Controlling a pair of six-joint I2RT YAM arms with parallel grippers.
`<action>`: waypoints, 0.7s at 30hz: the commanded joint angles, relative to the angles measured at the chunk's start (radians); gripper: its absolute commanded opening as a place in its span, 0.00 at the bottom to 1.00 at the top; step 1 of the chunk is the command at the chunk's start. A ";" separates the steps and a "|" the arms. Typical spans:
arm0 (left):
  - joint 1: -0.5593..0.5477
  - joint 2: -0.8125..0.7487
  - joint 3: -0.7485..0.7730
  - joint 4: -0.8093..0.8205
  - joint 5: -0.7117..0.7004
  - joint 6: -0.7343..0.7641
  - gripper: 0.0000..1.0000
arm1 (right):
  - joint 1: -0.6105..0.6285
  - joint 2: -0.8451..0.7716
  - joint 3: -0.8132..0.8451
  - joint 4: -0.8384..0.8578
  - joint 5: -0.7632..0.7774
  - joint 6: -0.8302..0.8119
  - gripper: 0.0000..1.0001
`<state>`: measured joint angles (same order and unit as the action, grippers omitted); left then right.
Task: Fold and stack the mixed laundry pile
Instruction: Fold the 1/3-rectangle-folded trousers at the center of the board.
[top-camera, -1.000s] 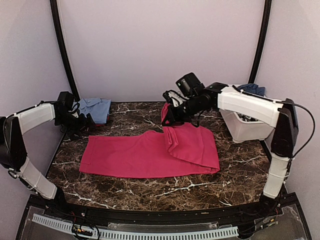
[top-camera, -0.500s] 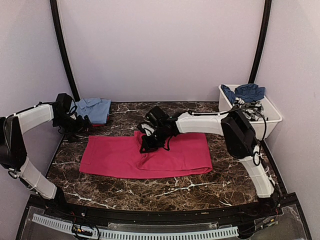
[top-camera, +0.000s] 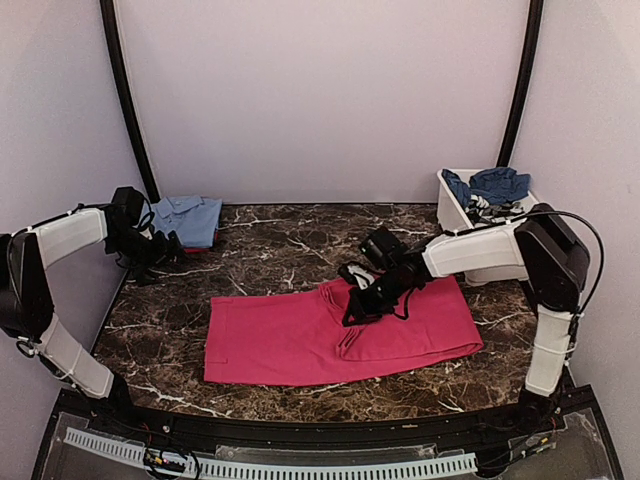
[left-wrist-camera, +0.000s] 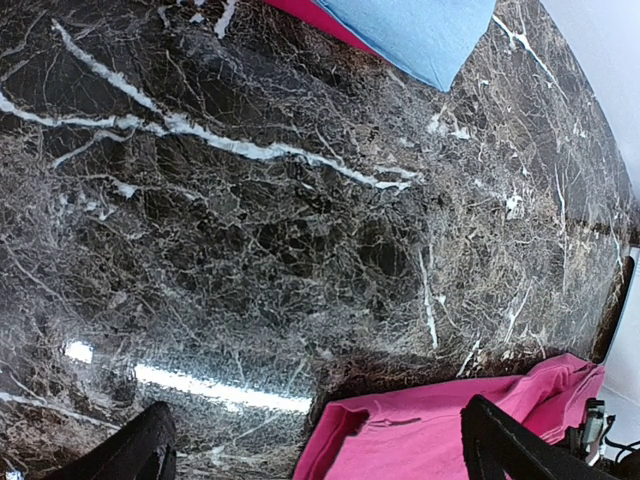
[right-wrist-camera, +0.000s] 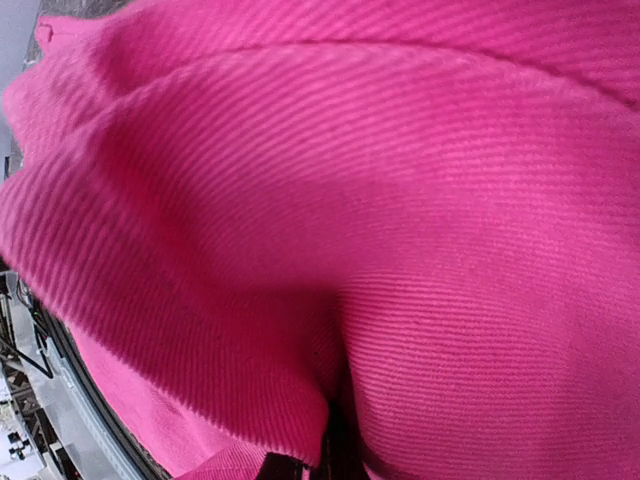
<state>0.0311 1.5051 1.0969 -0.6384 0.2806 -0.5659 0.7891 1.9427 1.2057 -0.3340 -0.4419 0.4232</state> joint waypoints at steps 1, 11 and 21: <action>0.003 -0.035 0.005 -0.022 0.011 0.000 0.99 | -0.005 -0.103 0.040 -0.095 0.049 -0.033 0.00; 0.003 -0.027 0.009 -0.026 -0.003 0.010 0.99 | 0.166 -0.063 0.328 -0.139 0.032 0.040 0.00; 0.007 -0.016 0.006 -0.033 -0.010 0.023 0.99 | 0.244 0.146 0.606 -0.108 -0.025 0.134 0.00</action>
<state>0.0311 1.5051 1.0969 -0.6434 0.2749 -0.5602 1.0100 2.0117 1.7100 -0.4824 -0.4267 0.5087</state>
